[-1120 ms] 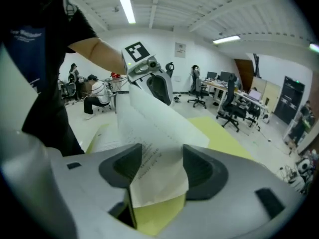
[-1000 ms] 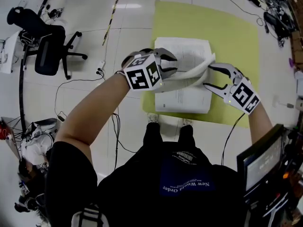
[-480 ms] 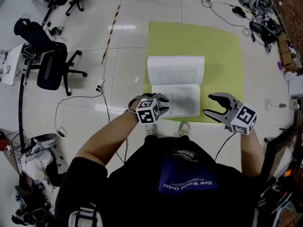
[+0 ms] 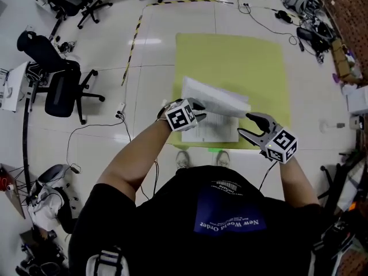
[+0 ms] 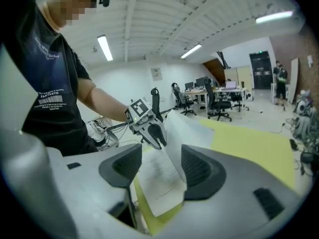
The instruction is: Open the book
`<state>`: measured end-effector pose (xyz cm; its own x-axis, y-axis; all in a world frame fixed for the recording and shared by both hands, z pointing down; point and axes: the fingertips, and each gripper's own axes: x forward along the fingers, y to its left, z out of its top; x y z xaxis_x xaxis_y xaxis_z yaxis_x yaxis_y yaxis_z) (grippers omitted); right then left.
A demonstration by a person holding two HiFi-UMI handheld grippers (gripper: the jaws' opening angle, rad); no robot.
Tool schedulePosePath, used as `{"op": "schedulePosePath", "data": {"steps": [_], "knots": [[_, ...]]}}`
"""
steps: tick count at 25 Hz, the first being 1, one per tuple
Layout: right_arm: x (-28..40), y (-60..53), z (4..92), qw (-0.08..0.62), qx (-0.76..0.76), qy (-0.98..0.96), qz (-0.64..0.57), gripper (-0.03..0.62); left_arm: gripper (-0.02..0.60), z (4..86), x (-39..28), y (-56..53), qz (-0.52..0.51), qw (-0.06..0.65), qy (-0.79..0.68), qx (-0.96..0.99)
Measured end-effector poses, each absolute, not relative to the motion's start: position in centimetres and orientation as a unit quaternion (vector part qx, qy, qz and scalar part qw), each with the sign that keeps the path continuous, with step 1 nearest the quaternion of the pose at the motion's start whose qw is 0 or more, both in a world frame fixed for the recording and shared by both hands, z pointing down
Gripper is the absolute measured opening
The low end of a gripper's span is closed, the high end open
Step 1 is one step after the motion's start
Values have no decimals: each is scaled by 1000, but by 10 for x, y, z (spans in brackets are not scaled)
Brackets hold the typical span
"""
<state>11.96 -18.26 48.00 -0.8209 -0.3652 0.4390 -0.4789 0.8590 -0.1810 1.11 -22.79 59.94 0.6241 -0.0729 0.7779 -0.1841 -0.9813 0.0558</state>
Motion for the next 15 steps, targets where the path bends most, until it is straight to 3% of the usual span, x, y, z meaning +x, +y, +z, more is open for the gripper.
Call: {"op": "schedulePosePath", "data": {"steps": [7,15], "knots": [[111,-171,498,221,202,-942,149,233,89,597,9,-311,357,176,-168,902],[98,-171,533,255,176,-936,165,233,91,627,6,-353,383,173,-217,881]]}}
